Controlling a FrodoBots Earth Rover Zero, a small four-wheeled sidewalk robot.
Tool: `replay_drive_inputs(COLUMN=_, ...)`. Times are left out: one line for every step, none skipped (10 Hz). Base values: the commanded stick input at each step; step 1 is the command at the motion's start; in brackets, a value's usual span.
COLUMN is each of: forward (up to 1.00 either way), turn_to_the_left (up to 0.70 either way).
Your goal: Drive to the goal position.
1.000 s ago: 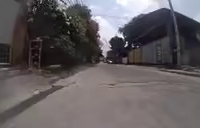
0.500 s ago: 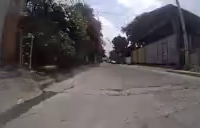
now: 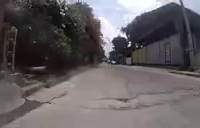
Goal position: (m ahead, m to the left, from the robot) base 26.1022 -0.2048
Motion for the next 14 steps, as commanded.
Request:
replay_drive_inputs(forward=0.94, turn_to_the_left=0.00)
replay_drive_inputs(forward=0.95, turn_to_the_left=0.00)
replay_drive_inputs(forward=0.97, turn_to_the_left=0.00)
replay_drive_inputs(forward=0.99, turn_to_the_left=0.00)
replay_drive_inputs(forward=1.00, turn_to_the_left=0.00)
replay_drive_inputs(forward=1.00, turn_to_the_left=0.00)
replay_drive_inputs(forward=1.00, turn_to_the_left=0.00)
replay_drive_inputs(forward=1.00, turn_to_the_left=0.00)
replay_drive_inputs(forward=1.00, turn_to_the_left=0.00)
replay_drive_inputs(forward=1.00, turn_to_the_left=0.00)
replay_drive_inputs(forward=1.00, turn_to_the_left=0.00)
replay_drive_inputs(forward=1.00, turn_to_the_left=0.00)
replay_drive_inputs(forward=1.00, turn_to_the_left=0.00)
replay_drive_inputs(forward=1.00, turn_to_the_left=0.00)
